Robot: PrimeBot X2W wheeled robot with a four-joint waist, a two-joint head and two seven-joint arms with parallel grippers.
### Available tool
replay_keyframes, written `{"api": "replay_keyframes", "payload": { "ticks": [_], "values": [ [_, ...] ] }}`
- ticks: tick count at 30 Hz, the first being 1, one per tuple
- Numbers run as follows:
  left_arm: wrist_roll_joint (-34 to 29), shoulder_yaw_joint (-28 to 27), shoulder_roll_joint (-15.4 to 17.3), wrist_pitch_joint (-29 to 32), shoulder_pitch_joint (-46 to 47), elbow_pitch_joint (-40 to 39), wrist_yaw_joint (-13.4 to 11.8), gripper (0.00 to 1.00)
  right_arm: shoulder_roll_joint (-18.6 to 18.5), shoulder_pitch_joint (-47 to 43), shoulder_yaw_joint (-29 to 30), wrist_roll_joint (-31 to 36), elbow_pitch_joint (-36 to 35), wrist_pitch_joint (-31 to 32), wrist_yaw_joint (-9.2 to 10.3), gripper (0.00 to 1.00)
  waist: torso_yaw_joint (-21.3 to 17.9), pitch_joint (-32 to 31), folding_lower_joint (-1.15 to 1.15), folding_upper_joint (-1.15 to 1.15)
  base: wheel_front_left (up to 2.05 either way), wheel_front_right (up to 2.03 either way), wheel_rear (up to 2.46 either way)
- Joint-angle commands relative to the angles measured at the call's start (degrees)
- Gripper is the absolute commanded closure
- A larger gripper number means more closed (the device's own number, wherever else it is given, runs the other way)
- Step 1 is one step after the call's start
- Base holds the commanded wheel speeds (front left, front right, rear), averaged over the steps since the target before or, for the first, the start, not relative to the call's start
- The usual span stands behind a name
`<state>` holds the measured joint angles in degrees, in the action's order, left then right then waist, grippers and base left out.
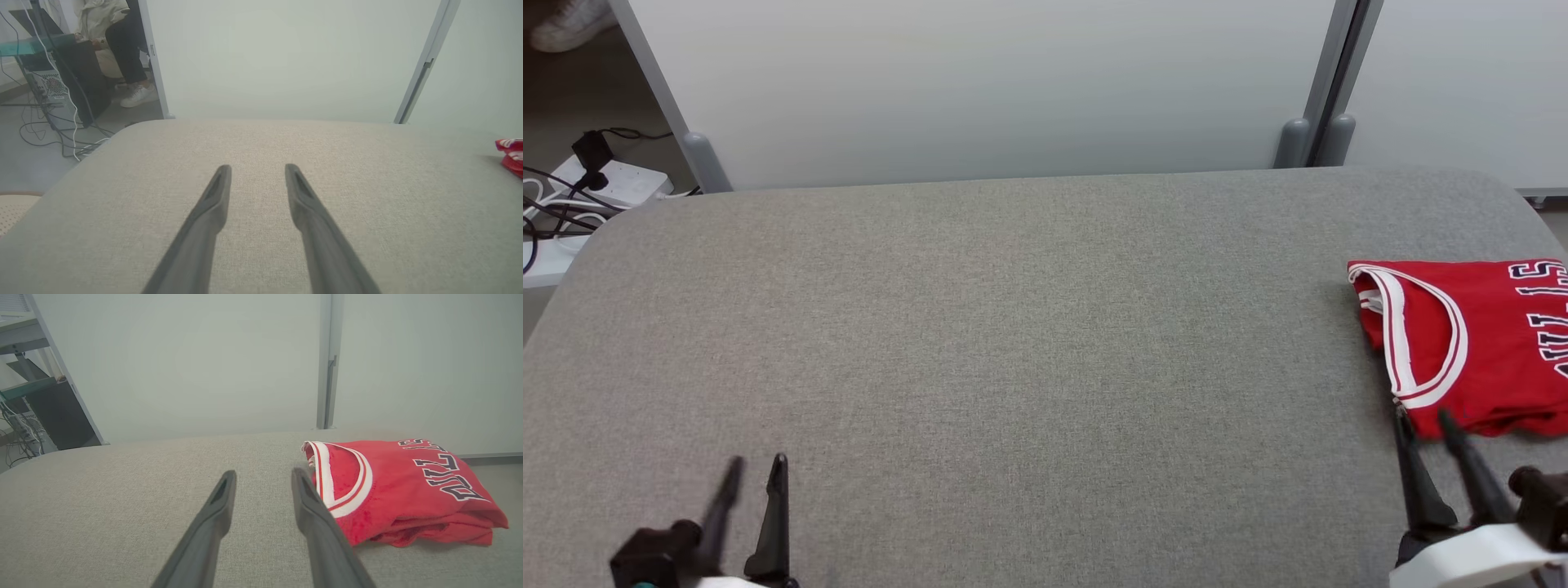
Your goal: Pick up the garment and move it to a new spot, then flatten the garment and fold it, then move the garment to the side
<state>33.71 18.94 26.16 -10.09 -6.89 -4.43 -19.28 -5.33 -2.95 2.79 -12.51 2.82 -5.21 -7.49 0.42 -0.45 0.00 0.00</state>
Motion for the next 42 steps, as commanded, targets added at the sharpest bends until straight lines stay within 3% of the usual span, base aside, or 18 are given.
{"api": "replay_keyframes", "payload": {
  "ticks": [1,8,13,42],
  "values": [
    [0.05,0.41,-0.67,0.02,-0.1,0.75,0.01,1.0,0.28,-0.25,-0.04,-0.08,0.72,0.0,0.0,1.0,0.0,0.0,0.0,0.0,0.0,0.0,0.0],
    [3.47,-0.9,-1.86,0.81,0.36,1.31,1.36,1.0,0.4,0.23,0.19,-4.57,1.24,0.69,0.0,1.0,-0.03,-0.09,0.13,0.0,0.0,0.0,0.0],
    [5.89,-1.84,-2.68,1.41,0.97,2.17,2.45,1.0,0.48,0.61,0.33,-7.76,1.7,1.15,0.0,1.0,-0.04,0.05,0.01,0.0,0.0,0.0,0.0],
    [19.74,-7.47,-7.64,4.97,4.25,6.74,8.79,1.0,0.99,2.84,1.22,-26.2,4.17,3.86,0.0,1.0,-0.14,0.2,0.0,0.0,0.0,0.0,0.0]
  ]
}}
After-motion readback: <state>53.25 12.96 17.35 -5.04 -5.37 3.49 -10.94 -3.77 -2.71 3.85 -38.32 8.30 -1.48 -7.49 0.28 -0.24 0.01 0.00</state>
